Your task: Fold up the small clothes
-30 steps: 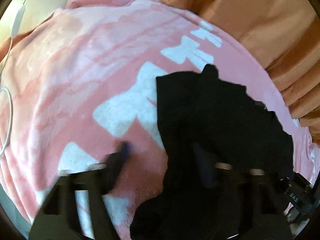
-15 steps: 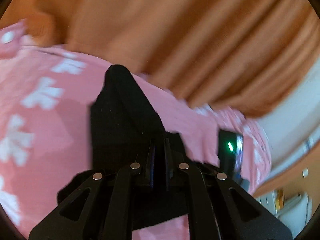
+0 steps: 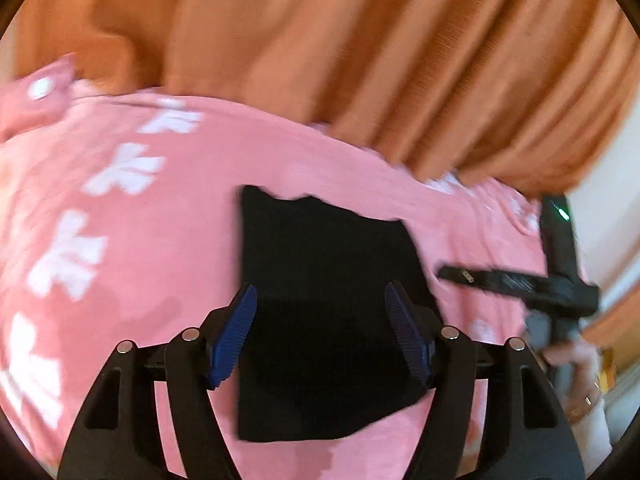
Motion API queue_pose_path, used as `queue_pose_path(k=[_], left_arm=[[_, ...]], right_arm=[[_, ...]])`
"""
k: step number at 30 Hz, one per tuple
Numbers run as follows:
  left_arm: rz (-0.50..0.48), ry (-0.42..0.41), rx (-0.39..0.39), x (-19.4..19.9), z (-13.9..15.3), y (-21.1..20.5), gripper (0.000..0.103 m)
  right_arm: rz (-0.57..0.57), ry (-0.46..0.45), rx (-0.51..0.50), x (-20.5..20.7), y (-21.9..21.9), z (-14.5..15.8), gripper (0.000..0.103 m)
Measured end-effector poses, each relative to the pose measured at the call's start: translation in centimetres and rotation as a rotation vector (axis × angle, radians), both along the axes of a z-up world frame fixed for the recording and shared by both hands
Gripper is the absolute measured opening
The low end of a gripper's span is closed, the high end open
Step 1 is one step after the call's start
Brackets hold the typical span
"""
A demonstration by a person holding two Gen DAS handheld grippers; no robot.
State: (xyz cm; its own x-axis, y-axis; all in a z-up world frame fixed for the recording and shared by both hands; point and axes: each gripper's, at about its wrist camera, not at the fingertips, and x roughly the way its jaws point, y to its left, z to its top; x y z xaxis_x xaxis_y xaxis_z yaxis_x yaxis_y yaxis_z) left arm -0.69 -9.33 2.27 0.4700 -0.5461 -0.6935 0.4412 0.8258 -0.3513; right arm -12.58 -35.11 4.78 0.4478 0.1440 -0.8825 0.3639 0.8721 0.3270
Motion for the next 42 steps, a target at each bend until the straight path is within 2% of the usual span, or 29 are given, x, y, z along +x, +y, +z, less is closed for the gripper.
queue_pose_path(k=[3,6,8,9,10,12,14,16,17,18,20,21,22,24,26,27,28,30,33,35,36,38,40,42], left_arm=[[0.001,0.052,0.058,0.3,-2.5,0.5,0.064],[-0.054,0.099,0.08,-0.2,-4.3,-0.6,0.064],[-0.111,0.089,0.12,-1.3,-5.3,-1.8,0.064],[-0.134,0.076,0.15,-1.9,-5.6,-2.4,0.064],[-0.149,0.051,0.19,-2.6,-5.8,-2.9,0.064],[-0.168,0.021,0.221,-3.1,-6.0,-3.6,0.064],[-0.18,0.024,0.199,-3.3,-6.0,-3.8,0.064],[-0.181,0.01,0.165,-3.2,-5.5,-3.8,0.065],[-0.169,-0.011,0.158,-3.2,-5.1,-3.6,0.065],[-0.161,-0.02,0.153,-3.0,-4.9,-3.5,0.065],[-0.129,-0.025,0.146,-2.4,-4.7,-3.0,0.069],[-0.111,-0.014,0.142,-1.9,-4.8,-2.7,0.069],[-0.097,0.0,0.137,-1.5,-4.9,-2.5,0.069],[-0.057,0.044,0.108,-0.7,-5.1,-1.5,0.069],[-0.015,0.083,0.072,0.3,-5.2,-0.4,0.07],[0.01,0.092,0.062,0.8,-5.2,0.1,0.07],[0.027,0.094,0.061,1.1,-5.3,0.3,0.07],[0.062,0.095,0.06,1.4,-5.2,0.7,0.07],[0.1,0.113,0.052,1.7,-5.4,0.8,0.07],[0.109,0.132,0.033,2.1,-5.6,0.8,0.07],[0.114,0.132,0.026,2.1,-5.4,0.6,0.07],[0.111,0.12,0.022,1.9,-5.1,0.3,0.07],[0.091,0.102,0.027,1.5,-4.9,-0.3,0.07],[0.071,0.088,0.05,1.2,-5.1,-1.0,0.07]], right_arm=[[0.071,0.05,0.075,1.1,2.1,-2.3,0.064],[0.077,0.095,0.098,2.5,3.2,-4.6,0.066],[0.079,0.081,0.076,3.4,3.7,-4.8,0.066],[0.092,0.055,0.064,4.0,4.0,-4.4,0.053],[0.108,0.022,0.07,4.4,4.2,-4.0,0.009],[0.131,-0.065,0.07,5.0,4.4,-1.5,0.008],[0.162,-0.18,0.022,4.9,4.5,2.0,0.007],[0.159,-0.2,-0.021,4.7,4.1,2.9,0.004],[0.134,-0.181,-0.053,4.9,3.5,2.5,0.004],[0.097,-0.123,-0.088,5.2,2.4,1.1,0.004],[0.059,-0.014,-0.12,5.4,1.1,-1.7,0.007],[0.027,0.045,-0.088,5.1,0.3,-3.2,0.013],[0.002,0.065,-0.033,4.6,-0.2,-3.9,0.014],[0.013,0.043,0.078,3.0,-0.2,-3.5,0.016],[0.047,0.024,0.145,1.2,0.7,-2.8,0.032],[0.061,0.006,0.198,0.1,1.4,-2.5,0.055],[0.077,0.002,0.249,-0.6,2.2,-2.7,0.064],[0.131,0.034,0.309,-0.6,3.9,-3.9,0.064],[0.147,0.084,0.292,0.6,5.3,-5.9,0.064],[0.161,0.065,0.247,1.3,5.9,-5.8,0.047],[0.178,0.055,0.239,1.4,6.0,-5.2,0.009],[0.179,-0.045,0.219,1.1,5.5,-2.1,0.01],[0.196,-0.124,0.112,0.2,5.1,1.3,0.009],[0.184,-0.138,0.016,-1.1,4.2,2.6,0.009]])
